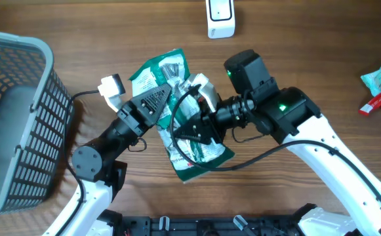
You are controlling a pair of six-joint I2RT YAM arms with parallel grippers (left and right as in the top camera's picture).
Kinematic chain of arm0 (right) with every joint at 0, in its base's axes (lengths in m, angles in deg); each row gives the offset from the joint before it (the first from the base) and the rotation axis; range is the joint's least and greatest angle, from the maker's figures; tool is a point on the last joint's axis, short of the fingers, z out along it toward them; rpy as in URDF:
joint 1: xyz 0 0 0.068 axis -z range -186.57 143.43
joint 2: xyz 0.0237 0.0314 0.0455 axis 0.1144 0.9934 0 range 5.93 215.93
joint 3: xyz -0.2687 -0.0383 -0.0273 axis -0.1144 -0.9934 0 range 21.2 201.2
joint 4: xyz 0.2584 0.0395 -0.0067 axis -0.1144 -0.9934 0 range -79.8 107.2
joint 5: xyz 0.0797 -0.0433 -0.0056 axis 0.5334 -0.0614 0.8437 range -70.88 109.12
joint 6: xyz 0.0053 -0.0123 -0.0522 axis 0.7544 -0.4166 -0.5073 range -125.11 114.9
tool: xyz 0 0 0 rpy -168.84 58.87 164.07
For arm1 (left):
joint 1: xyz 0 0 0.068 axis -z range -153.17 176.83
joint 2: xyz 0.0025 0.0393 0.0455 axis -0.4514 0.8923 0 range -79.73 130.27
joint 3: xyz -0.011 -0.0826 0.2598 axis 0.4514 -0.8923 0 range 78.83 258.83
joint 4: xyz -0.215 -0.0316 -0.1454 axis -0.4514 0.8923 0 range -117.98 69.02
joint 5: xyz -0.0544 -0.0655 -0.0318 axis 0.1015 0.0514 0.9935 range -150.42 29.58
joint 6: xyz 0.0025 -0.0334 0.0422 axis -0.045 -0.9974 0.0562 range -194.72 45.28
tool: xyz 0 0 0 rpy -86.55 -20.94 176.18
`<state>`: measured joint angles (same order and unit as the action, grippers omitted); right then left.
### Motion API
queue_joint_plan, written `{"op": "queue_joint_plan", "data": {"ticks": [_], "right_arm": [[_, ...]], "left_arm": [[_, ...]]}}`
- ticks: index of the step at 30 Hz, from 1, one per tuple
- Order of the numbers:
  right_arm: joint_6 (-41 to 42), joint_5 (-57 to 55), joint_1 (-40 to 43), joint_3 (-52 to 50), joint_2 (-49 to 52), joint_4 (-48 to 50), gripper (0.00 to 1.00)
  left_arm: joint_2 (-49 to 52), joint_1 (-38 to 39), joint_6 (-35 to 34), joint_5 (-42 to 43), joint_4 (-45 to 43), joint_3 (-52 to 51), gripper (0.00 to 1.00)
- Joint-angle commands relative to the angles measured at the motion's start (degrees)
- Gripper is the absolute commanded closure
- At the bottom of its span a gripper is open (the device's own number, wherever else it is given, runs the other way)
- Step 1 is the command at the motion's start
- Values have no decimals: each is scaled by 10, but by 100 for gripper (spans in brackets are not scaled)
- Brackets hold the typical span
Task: Scan the item barcode
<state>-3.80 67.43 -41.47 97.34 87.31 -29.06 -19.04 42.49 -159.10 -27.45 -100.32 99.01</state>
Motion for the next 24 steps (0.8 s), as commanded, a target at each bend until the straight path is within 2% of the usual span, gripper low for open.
{"op": "queue_joint_plan", "data": {"ticks": [1, 7, 13, 16, 17, 20, 24], "right_arm": [[43, -97, 5, 3, 2, -12, 63], [64, -93, 43, 3, -19, -12, 63], [78, -88, 120, 3, -76, -14, 62], [76, -45, 149, 3, -97, -17, 63], [76, -30, 151, 3, -99, -19, 61], [76, -30, 151, 3, -100, -50, 35], [76, -32, 151, 3, -100, -69, 20]], "left_arm": [[-3, 0, -5, 11, -11, 3, 96], [-3, 0, -2, 13, -11, 3, 96], [-3, 0, 0, 15, -11, 3, 96], [-3, 0, 0, 15, -11, 3, 96], [-3, 0, 0, 15, -11, 3, 96], [-3, -5, -1, 14, -12, 3, 96], [-3, -27, -1, 23, -58, 3, 96]]}}
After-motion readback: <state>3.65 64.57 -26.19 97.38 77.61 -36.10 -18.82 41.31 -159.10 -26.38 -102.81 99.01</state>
